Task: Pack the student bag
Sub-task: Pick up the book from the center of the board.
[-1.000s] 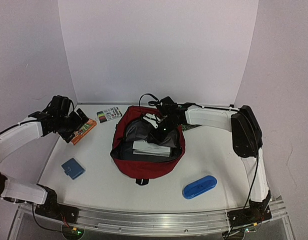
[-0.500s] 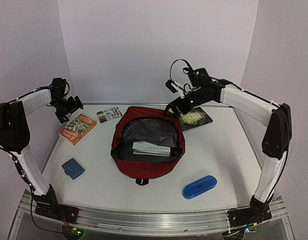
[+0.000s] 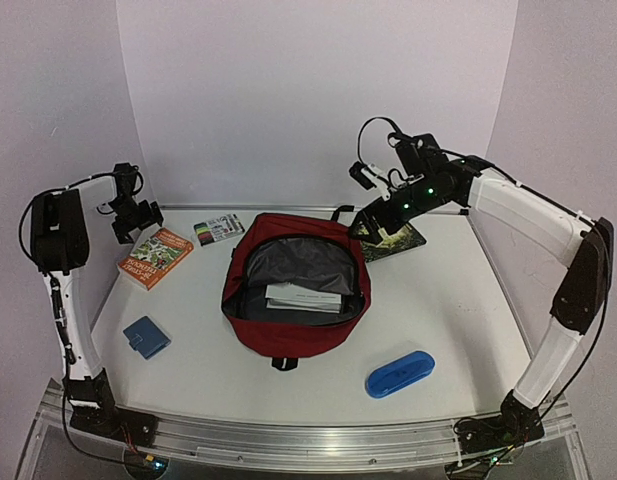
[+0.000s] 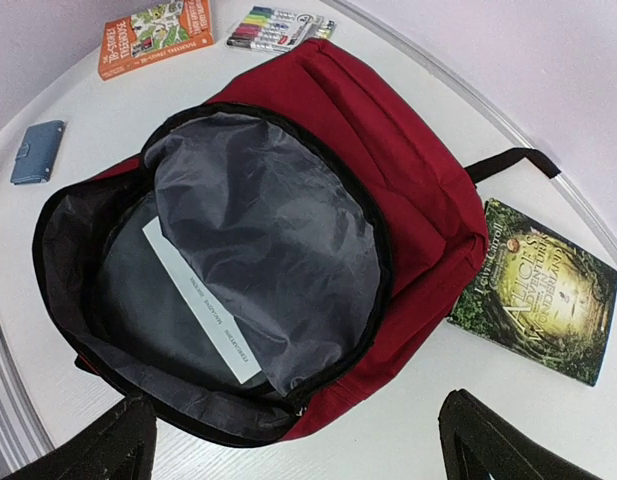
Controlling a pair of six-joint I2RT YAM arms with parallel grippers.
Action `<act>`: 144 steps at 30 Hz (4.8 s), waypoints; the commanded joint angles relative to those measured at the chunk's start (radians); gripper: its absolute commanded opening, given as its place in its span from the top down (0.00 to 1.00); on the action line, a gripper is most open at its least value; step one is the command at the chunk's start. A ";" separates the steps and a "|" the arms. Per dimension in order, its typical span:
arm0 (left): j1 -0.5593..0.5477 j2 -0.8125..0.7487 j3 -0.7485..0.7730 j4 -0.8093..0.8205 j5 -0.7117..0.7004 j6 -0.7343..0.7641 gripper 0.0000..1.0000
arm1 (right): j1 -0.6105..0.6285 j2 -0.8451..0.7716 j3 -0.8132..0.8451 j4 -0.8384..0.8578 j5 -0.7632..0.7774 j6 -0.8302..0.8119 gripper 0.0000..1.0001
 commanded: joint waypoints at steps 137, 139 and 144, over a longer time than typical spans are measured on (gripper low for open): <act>-0.628 -0.397 -0.054 0.175 1.187 0.023 1.00 | 0.021 0.091 0.206 -0.054 -0.781 0.422 0.18; -0.629 -0.404 -0.065 0.187 1.195 0.017 1.00 | 0.015 0.098 0.212 -0.047 -0.773 0.432 0.32; -0.629 -0.403 -0.078 0.169 1.182 0.023 0.88 | -0.007 0.117 0.233 -0.010 -0.784 0.507 0.74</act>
